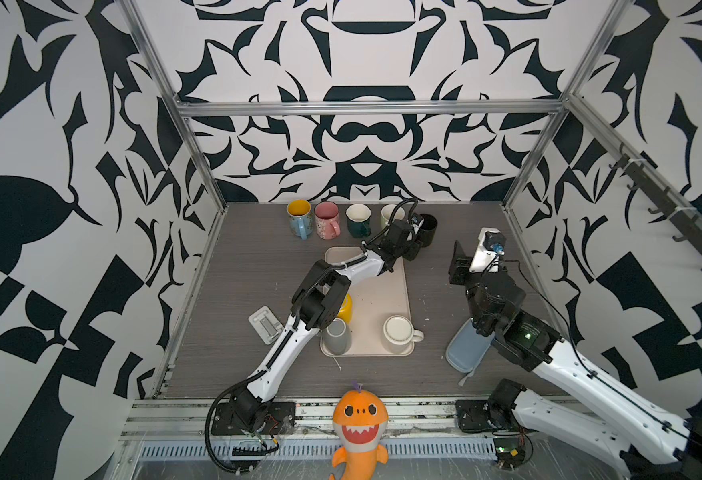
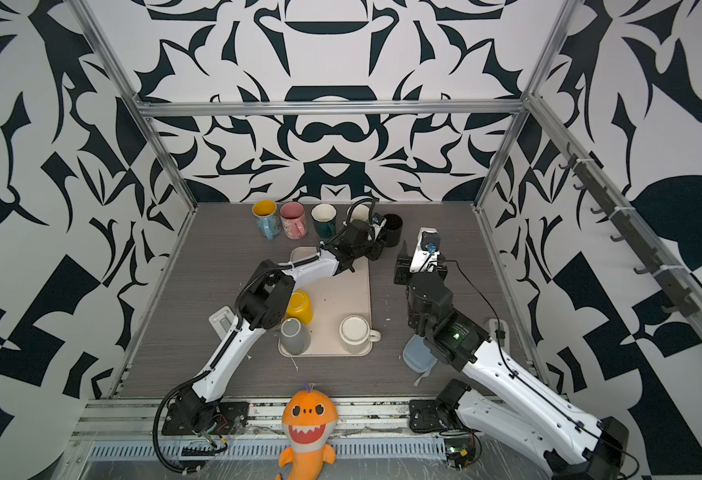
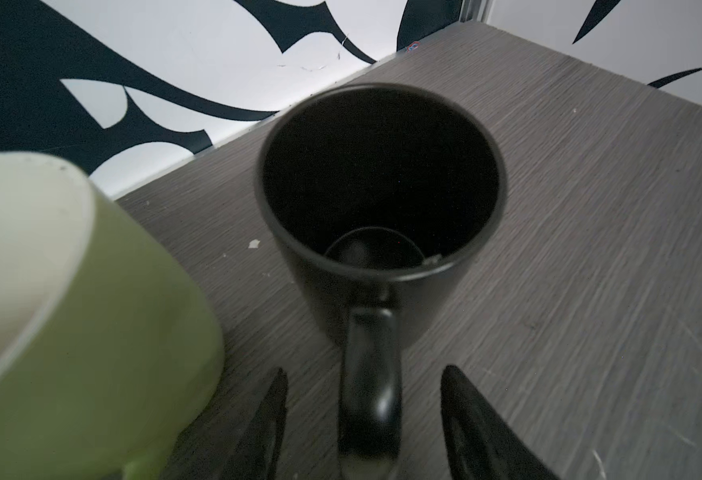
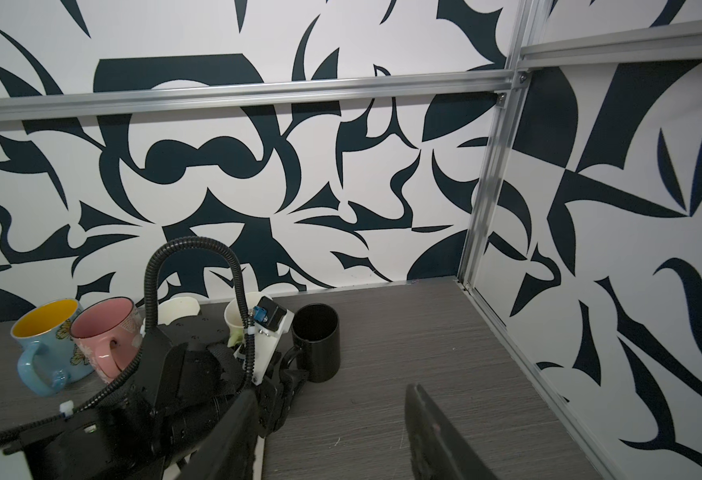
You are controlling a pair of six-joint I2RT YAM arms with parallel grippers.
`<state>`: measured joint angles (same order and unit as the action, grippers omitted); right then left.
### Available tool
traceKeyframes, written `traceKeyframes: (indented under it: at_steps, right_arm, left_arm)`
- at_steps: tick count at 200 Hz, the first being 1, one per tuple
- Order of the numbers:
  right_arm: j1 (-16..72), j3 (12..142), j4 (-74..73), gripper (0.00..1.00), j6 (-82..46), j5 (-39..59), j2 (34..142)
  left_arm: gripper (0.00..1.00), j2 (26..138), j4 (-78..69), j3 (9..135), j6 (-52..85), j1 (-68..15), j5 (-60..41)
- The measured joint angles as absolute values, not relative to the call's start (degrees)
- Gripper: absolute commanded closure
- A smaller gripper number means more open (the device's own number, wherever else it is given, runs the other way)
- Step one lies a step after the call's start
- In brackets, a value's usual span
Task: Turn the mug right side up
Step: 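Open the left gripper and raise it away from the black mug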
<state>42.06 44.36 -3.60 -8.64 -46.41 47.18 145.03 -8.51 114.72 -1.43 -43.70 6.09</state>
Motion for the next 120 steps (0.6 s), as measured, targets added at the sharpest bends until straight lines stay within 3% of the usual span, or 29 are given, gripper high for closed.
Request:
traceKeyframes:
  at_steps: [75, 120]
  right_arm:
    - [41.98, 46.89, 0.47, 0.43, -12.95, -39.9, 58.59]
    - [41.98, 52.97, 4.73, 0.43, -17.41, -33.8, 66.89]
  left_arm:
    - [0.36, 117.05, -12.32, 100.64, -7.88, -44.07, 14.96]
    - [0.35, 100.47, 6.13, 103.24, -1.19, -43.75, 24.43]
